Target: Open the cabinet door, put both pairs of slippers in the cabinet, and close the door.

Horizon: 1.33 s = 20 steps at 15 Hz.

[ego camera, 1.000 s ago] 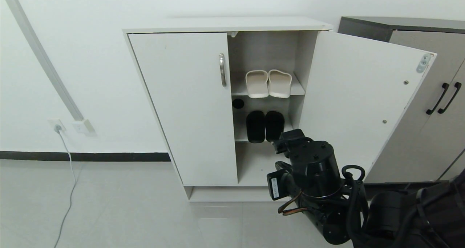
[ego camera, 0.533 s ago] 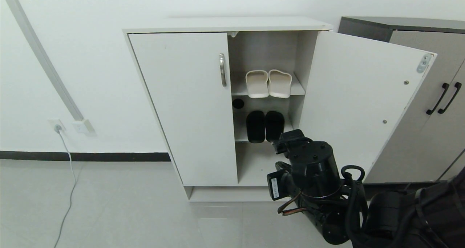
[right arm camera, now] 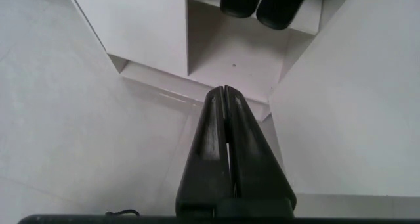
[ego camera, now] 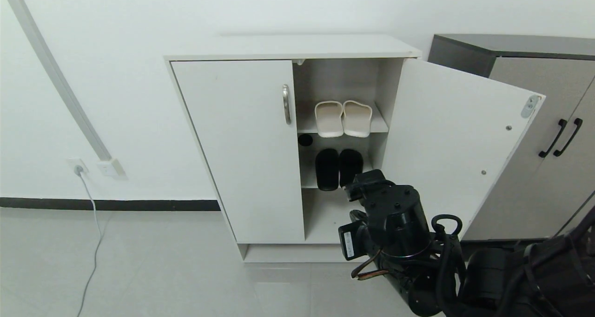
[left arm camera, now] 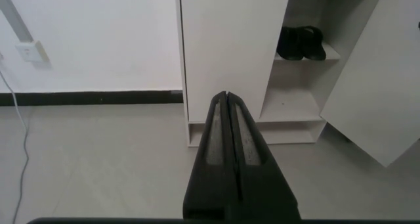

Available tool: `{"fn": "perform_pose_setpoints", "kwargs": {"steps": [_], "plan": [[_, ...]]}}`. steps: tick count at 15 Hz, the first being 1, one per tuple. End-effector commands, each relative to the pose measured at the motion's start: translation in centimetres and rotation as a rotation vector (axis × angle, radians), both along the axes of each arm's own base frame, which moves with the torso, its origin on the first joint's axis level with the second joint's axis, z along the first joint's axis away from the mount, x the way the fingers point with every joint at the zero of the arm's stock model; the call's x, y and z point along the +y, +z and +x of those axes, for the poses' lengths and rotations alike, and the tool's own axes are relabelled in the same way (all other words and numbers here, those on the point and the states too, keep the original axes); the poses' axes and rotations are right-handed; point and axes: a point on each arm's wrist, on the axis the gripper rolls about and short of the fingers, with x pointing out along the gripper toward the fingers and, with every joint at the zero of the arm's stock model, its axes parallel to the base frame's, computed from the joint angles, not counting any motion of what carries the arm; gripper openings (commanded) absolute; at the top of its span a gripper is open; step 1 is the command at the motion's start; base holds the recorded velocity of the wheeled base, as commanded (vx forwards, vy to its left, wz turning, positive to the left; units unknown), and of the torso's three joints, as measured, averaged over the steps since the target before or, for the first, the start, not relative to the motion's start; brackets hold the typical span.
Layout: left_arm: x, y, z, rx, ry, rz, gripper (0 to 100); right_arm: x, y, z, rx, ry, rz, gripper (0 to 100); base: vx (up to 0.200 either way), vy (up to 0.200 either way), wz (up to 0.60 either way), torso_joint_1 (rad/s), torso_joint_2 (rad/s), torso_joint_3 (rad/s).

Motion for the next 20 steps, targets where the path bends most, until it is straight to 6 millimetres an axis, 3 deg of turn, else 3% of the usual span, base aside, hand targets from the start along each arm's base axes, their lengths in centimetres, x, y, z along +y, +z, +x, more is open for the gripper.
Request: {"fn": "perform_pose_setpoints", "kwargs": {"steps": [1, 20], "plan": [[0.0, 0.0, 0.01, 0.001, -0.001, 0.0, 0, -0.01, -0.04, 0.01, 0.001, -0.001, -0.001, 0, 0.0, 0.0, 0.0, 0.085, -0.45, -0.359], [0.0, 0.05, 0.0, 0.0, -0.001, -0.005, 0, -0.37, -0.07, 0.41, 0.001, -0.018, 0.002, 0, 0.0, 0.0, 0.0, 0.165, -0.49, -0.325]]}}
